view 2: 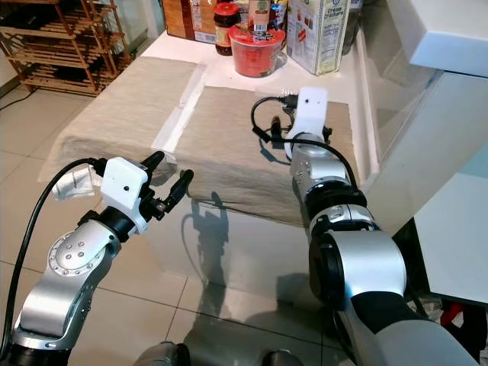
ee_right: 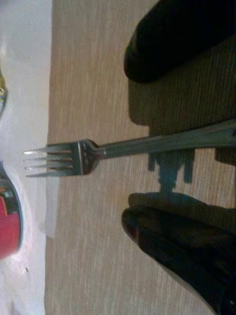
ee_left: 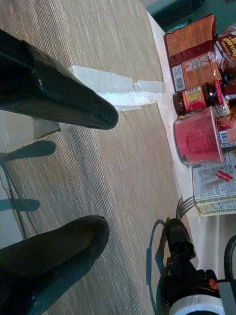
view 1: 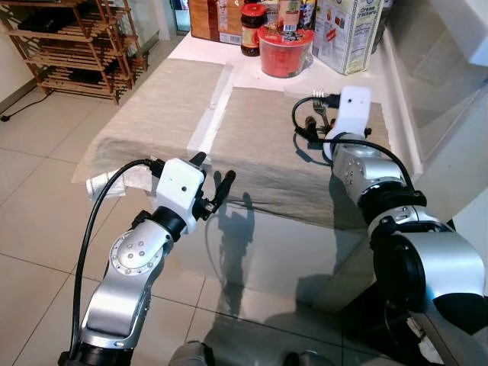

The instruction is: Setting the table

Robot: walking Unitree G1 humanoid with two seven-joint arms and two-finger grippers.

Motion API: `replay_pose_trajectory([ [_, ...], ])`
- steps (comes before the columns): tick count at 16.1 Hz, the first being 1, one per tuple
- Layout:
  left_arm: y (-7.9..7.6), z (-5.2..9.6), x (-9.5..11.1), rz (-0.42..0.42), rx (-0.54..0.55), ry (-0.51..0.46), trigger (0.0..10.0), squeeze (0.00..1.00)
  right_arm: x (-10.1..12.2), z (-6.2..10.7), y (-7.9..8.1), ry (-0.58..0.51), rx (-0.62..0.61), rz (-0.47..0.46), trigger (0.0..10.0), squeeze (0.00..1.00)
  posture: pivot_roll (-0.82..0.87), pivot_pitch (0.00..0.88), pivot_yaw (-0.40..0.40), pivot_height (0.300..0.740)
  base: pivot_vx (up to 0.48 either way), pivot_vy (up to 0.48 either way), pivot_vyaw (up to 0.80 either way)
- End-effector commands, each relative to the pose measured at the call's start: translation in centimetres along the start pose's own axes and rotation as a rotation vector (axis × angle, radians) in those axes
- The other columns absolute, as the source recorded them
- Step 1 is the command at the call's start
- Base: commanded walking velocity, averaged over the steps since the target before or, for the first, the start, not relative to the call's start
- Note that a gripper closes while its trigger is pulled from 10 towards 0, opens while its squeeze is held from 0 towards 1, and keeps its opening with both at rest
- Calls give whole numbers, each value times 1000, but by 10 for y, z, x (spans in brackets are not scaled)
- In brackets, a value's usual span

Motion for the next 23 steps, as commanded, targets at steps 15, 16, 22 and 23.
replay_pose_trajectory([
  [15,-4,-5,14,-1,18,-25,10000,0,-39,1,4,109,33,11,0,0,116,99,-4,740,0,0,0],
  [16,-3,-6,14,-2,19,-23,10000,0,-40,2,5,110,38,6,0,0,117,99,-3,740,0,0,0],
  [22,-3,-5,13,-5,15,-4,10000,0,-44,2,5,109,46,-11,0,0,120,110,7,740,0,0,0],
  [23,-2,-5,13,-5,15,-4,10000,0,-44,2,6,107,47,-12,0,0,120,111,7,740,0,0,0],
])
Point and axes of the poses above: a point about 5 cm out from each wrist's last joint towards the gripper, its own z axis pointing back from the gripper into the wrist, its own x axis along the axis of the wrist's last joint, y = z × x, the point moved 5 cm from there along -z, pointing out of the wrist towards the gripper, and after that the axes turned 7 degrees about z, right-handed, at the moved point
